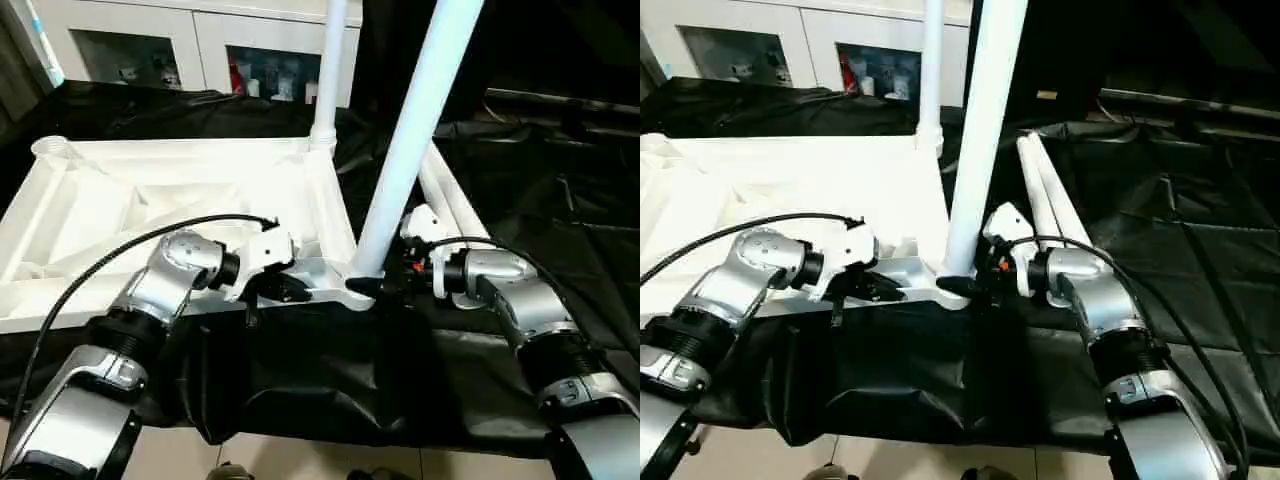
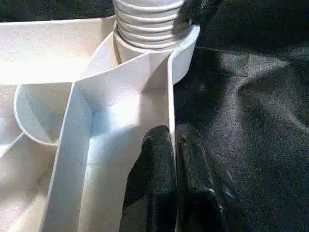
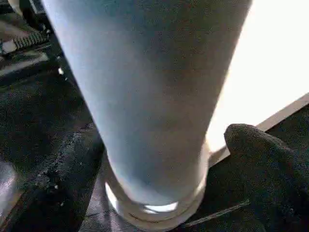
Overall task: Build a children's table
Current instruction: Rotate leg to tighten
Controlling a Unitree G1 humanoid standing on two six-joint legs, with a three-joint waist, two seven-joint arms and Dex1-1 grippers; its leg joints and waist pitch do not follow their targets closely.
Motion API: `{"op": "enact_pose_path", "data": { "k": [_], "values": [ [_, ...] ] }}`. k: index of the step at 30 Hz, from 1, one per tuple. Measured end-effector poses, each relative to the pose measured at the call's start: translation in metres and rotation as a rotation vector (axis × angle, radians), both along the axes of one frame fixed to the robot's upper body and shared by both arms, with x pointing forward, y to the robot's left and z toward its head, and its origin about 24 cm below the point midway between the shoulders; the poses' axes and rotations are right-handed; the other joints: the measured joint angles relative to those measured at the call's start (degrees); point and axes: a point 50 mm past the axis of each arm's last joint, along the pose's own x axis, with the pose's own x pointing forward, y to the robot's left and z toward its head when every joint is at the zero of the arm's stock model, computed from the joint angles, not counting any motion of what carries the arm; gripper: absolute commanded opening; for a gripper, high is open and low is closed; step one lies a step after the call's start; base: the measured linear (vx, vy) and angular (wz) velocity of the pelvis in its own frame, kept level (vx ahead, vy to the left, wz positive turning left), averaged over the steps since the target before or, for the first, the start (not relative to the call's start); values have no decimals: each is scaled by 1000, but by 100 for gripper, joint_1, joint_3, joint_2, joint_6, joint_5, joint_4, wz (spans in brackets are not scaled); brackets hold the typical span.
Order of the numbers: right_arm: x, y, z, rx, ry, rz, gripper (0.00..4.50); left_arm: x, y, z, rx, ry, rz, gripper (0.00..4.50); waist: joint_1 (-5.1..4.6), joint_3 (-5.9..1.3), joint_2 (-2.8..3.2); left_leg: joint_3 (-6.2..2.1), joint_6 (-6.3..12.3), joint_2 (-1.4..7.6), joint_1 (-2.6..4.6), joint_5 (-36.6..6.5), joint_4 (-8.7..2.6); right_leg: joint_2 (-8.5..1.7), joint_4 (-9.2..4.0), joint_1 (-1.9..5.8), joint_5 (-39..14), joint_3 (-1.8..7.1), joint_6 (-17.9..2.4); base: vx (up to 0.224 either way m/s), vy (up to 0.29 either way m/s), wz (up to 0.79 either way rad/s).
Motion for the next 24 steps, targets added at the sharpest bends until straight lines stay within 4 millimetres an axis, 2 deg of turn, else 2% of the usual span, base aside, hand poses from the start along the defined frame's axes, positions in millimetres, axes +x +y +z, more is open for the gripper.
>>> {"op": "enact_pose_path", "data": {
  "k": [2,4,6,9,17,24],
  "values": [
    [-1,1,-1,-10,3,12,427,0,0,0,0,1,-7,0,3,0,0,0,4,0,-3,2,-1,0,0,-1,0,0,0,0,0,0],
    [-1,2,-2,-17,5,19,394,0,0,0,0,-2,-9,0,7,0,0,-1,4,0,-4,2,0,0,0,-2,0,-1,0,0,0,0],
    [-2,2,-3,-21,9,21,389,0,0,0,-1,-3,-10,0,9,0,0,-1,5,0,-6,2,1,1,0,-2,0,-1,0,0,0,0],
    [-3,3,-4,-20,13,22,351,0,0,0,-1,-3,-10,0,7,0,0,-2,4,0,-7,2,4,0,1,-2,0,-1,0,0,0,0],
    [-4,4,-4,-13,18,23,288,-1,1,0,1,1,-13,0,11,0,1,-4,4,1,-6,2,9,1,8,-1,0,-2,0,0,0,0],
    [-5,10,-10,29,26,-60,276,1,2,-2,-8,18,36,0,-6,0,0,-5,-4,3,1,0,25,0,25,2,2,-1,-1,0,0,0]
  ]
}}
